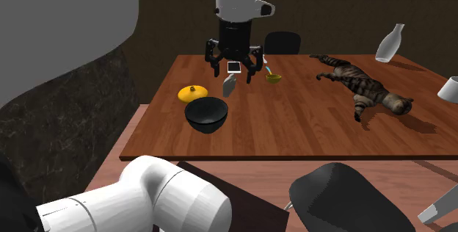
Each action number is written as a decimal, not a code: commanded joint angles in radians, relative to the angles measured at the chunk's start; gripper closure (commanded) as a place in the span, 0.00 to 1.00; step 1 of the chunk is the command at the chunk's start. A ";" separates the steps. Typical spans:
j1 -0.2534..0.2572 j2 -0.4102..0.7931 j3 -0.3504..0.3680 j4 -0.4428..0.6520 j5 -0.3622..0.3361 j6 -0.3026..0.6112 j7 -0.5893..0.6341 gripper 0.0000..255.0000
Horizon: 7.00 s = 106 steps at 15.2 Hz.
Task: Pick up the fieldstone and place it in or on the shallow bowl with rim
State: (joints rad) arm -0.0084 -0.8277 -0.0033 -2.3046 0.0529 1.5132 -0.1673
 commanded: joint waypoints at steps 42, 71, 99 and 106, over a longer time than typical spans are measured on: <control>0.094 1.162 0.268 0.544 -0.222 0.601 0.438 0.00; 0.092 1.114 0.276 0.641 -0.199 0.459 0.417 1.00; 0.073 0.787 0.287 0.513 -0.101 0.275 0.375 1.00; 0.088 0.498 0.272 0.231 -0.024 0.278 0.348 1.00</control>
State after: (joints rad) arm 0.0778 -0.2851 0.2740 -2.0384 0.0180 1.7979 0.1893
